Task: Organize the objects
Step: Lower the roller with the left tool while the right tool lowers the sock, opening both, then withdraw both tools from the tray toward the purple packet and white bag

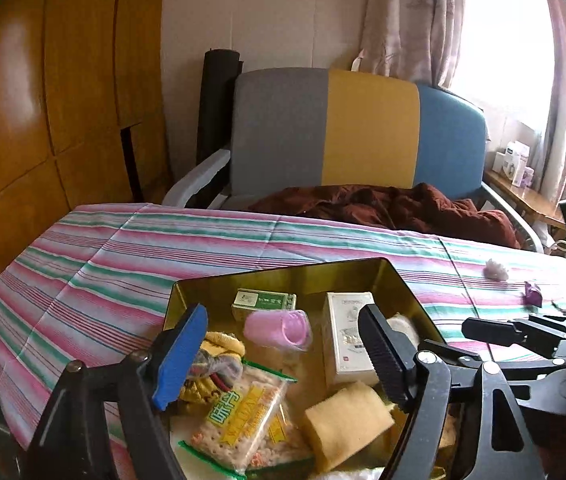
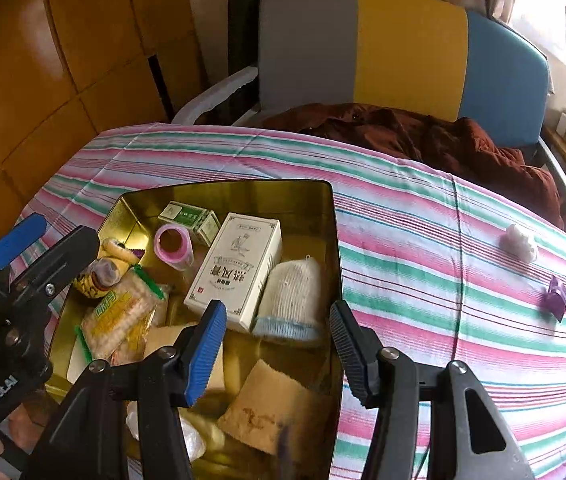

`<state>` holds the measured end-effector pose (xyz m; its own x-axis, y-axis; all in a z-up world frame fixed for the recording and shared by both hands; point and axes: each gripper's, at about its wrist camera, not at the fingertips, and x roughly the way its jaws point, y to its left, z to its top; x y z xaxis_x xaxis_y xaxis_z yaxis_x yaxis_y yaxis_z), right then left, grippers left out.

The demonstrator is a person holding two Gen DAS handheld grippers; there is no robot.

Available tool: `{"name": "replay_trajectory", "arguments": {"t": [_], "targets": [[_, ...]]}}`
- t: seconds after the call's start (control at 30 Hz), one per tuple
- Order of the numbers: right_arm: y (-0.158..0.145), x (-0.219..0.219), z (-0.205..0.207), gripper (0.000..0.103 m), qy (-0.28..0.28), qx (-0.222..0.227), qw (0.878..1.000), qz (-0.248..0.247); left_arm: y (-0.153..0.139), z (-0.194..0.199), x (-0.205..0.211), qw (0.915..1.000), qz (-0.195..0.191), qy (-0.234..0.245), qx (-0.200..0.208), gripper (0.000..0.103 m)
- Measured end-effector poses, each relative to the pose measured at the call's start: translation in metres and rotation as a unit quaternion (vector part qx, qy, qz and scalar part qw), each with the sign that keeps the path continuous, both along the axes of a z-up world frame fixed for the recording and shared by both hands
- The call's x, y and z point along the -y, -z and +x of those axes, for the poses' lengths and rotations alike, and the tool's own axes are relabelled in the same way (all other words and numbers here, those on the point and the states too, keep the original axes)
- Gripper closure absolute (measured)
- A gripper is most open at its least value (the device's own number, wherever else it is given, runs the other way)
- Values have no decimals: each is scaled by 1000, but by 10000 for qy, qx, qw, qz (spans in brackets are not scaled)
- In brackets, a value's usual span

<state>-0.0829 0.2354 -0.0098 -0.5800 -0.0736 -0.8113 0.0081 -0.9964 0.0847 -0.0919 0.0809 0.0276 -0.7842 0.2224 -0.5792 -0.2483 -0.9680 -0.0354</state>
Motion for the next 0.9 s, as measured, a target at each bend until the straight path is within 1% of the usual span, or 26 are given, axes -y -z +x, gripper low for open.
{"name": "replay_trajectory", "arguments": {"t": [0.17, 0.3, 0.37, 0.4, 0.43, 0.6, 0.9], "targets": [[-1, -1, 10, 48, 76, -29, 10000, -30, -2, 14, 1, 10000, 23, 35, 7, 22], [-4, 1, 19, 47, 118, -93, 9999, 39, -1, 25, 2, 10000, 37, 50, 42, 22], [-5, 1, 25, 45, 135, -139, 9998, 54, 0, 30, 2, 10000, 42, 47, 59, 22], [-6, 1, 27, 41, 148, -171, 9997, 61, 0, 32, 2, 10000, 44, 49, 69, 22], [-6, 1, 30, 40, 166, -199, 9996, 72, 0, 36, 3, 9999, 43, 53, 77, 22], [-11, 1, 42, 40, 223, -302, 9992, 137, 0, 48, 4, 9999, 30, 77, 86, 21], [-18, -9, 61, 39, 338, -434, 9982, 230, -1, 66, -3, 9996, -26, 273, 70, 20]]}}
